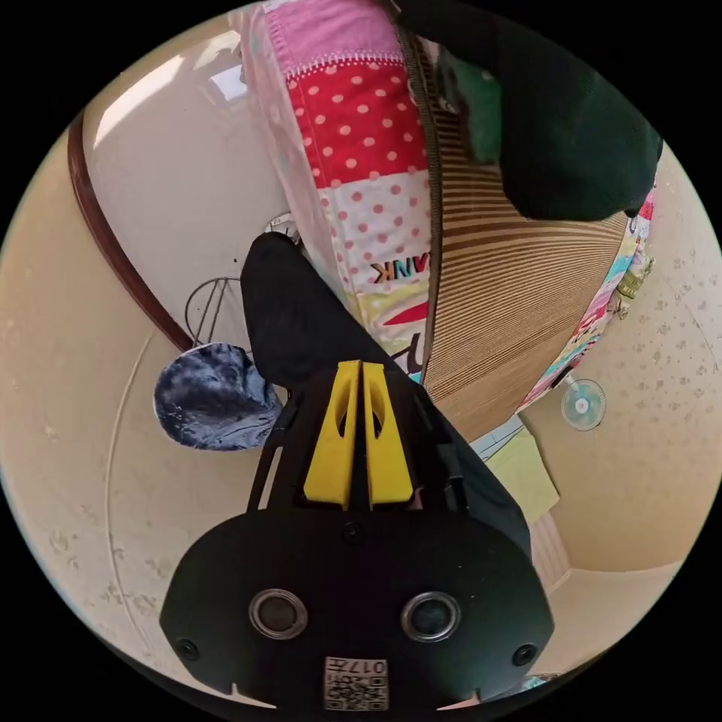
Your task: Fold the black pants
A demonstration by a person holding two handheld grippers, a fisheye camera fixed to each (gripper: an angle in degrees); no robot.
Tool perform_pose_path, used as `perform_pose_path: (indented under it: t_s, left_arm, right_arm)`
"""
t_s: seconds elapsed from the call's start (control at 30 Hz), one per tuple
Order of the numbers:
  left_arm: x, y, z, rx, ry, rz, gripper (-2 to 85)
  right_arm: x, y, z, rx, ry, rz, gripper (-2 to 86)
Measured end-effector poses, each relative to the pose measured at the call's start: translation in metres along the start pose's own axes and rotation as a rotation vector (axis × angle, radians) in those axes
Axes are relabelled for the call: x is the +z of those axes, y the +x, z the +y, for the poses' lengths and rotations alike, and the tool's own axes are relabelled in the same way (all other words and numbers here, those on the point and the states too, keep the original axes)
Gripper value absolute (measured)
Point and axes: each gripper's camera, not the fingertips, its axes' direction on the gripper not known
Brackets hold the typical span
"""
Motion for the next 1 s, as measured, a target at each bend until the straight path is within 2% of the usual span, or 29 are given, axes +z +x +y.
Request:
perform_pose_path:
  t_s: [0.07, 0.17, 0.33, 0.47, 0.6, 0.7, 0.8, 0.87, 1.0]
  left_arm:
    - [0.019, 0.018, 0.007, 0.004, 0.015, 0.028, -1.0]
    - [0.045, 0.059, 0.020, 0.065, 0.033, 0.062, -1.0]
    - [0.070, 0.125, 0.049, 0.222, 0.085, -0.013, -1.0]
    - [0.075, 0.134, 0.069, 0.260, 0.135, -0.128, -1.0]
    - [0.081, 0.107, 0.088, 0.189, 0.190, -0.118, -0.9]
    - [0.090, 0.075, 0.097, 0.086, 0.231, -0.032, -1.0]
    - [0.101, 0.044, 0.106, -0.017, 0.282, 0.121, -1.0]
    - [0.110, 0.028, 0.111, -0.073, 0.309, 0.227, -1.0]
    - [0.131, 0.001, 0.115, -0.171, 0.372, 0.456, -1.0]
  right_arm:
    - [-0.006, -0.012, -0.015, -0.012, 0.119, -0.109, 4.9]
    - [0.000, -0.033, -0.037, 0.027, 0.215, -0.156, 10.0]
    - [0.018, -0.063, -0.065, 0.095, 0.336, -0.067, 13.8]
    - [0.035, -0.061, -0.084, 0.150, 0.332, 0.024, 16.7]
    - [0.056, -0.037, -0.088, 0.205, 0.299, -0.071, 14.9]
    - [0.068, -0.029, -0.076, 0.187, 0.307, -0.191, 9.1]
    - [0.074, -0.076, -0.065, -0.099, 0.232, -0.103, 3.7]
    - [0.097, -0.154, -0.055, -0.403, 0.098, 0.142, 1.6]
    - [0.179, -0.275, -0.024, -0.857, -0.134, 0.429, 0.6]
